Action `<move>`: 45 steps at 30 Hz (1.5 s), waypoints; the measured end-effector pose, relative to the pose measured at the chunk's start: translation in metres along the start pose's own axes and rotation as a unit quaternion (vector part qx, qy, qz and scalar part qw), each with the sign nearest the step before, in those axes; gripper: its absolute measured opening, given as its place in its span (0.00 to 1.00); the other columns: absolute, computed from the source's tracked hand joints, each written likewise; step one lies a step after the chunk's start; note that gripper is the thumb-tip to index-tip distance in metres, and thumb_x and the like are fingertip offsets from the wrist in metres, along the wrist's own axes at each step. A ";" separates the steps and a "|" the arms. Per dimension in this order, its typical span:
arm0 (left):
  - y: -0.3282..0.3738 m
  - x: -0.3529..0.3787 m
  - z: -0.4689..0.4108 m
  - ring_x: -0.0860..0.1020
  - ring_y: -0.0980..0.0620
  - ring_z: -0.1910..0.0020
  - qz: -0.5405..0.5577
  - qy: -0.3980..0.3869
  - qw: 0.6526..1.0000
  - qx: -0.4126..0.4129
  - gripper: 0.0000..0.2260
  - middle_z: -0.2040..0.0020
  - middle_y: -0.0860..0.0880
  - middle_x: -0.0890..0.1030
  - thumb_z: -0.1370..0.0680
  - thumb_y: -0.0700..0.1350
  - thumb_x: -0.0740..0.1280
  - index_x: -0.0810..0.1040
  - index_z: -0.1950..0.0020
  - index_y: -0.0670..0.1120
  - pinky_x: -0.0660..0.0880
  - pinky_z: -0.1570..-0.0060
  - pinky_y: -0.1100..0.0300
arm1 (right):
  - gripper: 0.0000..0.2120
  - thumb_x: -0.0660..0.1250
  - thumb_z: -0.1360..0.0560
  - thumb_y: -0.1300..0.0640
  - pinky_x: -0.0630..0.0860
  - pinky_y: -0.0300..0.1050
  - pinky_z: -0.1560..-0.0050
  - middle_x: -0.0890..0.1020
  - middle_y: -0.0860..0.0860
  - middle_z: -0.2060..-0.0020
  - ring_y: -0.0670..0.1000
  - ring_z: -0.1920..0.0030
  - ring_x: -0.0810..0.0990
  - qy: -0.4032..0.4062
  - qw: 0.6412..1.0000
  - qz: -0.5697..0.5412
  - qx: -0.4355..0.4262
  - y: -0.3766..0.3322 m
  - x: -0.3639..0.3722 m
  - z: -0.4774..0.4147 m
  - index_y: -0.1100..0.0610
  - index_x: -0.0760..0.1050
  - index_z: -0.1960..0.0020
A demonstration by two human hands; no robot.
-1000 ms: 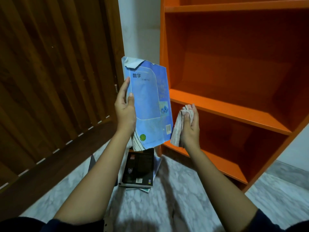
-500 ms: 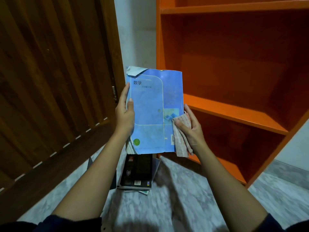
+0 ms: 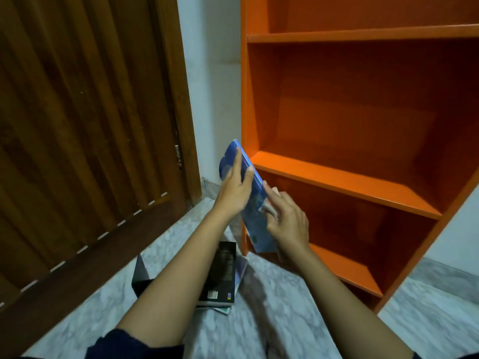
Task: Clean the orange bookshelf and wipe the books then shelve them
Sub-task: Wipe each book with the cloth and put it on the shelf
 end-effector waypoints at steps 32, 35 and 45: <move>-0.002 -0.033 0.023 0.76 0.51 0.38 0.307 0.140 0.940 0.041 0.20 0.32 0.48 0.72 0.18 0.36 0.54 0.61 0.26 0.48 0.79 0.49 0.61 | 0.26 0.49 0.19 0.43 0.57 0.46 0.27 0.54 0.46 0.23 0.44 0.25 0.53 0.014 0.973 -0.220 0.062 -0.042 0.020 -0.022 0.42 0.42 0.25; 0.001 -0.037 0.021 0.78 0.49 0.41 0.342 0.133 0.929 0.038 0.19 0.33 0.45 0.74 0.18 0.37 0.54 0.63 0.28 0.49 0.80 0.52 0.59 | 0.25 0.45 0.20 0.47 0.46 0.40 0.25 0.50 0.46 0.23 0.41 0.25 0.47 -0.022 0.967 -0.245 0.059 -0.044 0.024 -0.017 0.45 0.39 0.26; -0.001 -0.047 0.020 0.82 0.59 0.59 0.375 0.166 0.912 0.020 0.18 0.47 0.51 0.81 0.18 0.38 0.56 0.66 0.29 0.50 0.80 0.64 0.63 | 0.17 0.65 0.23 0.55 0.73 0.45 0.39 0.75 0.45 0.43 0.42 0.40 0.74 0.098 0.946 -0.302 0.072 -0.031 0.010 0.002 0.51 0.71 0.36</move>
Point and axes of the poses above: each hand's wrist, its own z-axis away from the middle knuckle, its own x-axis out of the palm, y = z × x, the point moved 6 cm from there along -z, towards the middle knuckle
